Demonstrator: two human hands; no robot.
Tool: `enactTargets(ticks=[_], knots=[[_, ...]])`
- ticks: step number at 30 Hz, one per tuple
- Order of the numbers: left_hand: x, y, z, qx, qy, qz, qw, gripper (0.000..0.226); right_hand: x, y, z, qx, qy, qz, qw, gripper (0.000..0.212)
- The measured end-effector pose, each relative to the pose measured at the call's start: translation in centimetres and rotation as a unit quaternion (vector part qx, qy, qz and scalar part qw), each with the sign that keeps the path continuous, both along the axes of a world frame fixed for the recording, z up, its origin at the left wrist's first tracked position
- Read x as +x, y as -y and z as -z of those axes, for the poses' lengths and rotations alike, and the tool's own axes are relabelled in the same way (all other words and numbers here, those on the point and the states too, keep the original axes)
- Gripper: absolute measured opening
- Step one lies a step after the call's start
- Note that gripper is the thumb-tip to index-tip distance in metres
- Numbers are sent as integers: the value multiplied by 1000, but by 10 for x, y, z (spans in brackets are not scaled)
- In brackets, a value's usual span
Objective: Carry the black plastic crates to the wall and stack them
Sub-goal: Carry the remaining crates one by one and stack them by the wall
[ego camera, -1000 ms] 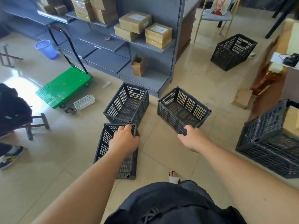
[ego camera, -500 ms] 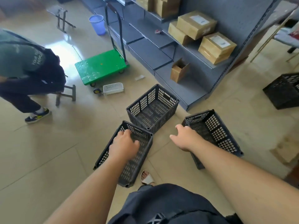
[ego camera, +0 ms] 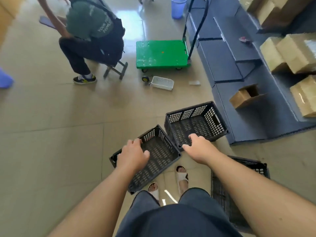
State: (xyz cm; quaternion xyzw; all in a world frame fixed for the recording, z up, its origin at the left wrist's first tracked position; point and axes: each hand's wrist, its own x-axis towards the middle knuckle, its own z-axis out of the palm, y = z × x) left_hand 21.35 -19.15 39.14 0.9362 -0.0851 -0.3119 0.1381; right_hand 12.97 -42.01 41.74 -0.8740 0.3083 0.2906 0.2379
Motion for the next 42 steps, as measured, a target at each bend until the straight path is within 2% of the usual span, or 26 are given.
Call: enactTargets(ticks=[5,9,18,26,36,42], knots=[[7,-6,19,23,-21,-124,992,58,61,14,35,20,-25,-80,996,57],[2,-6,40,6,-42,-249,967,56,98,27,68,24,-53,-129,990,55],[-42,-30,115,52,-112,-364,923,55,141,30,153,22,-110,-156,981,56],[-40,-81,209,63,-146,-421,893,56,164,2,261,50,-116,-125,984,55],[-7,-105,382,51,-162,-424,890,52,165,9,428,7,-111,-75,991,58],[8,-115,466,38,-159,-478,863,50,173,21,507,-5,-77,-52,996,60]])
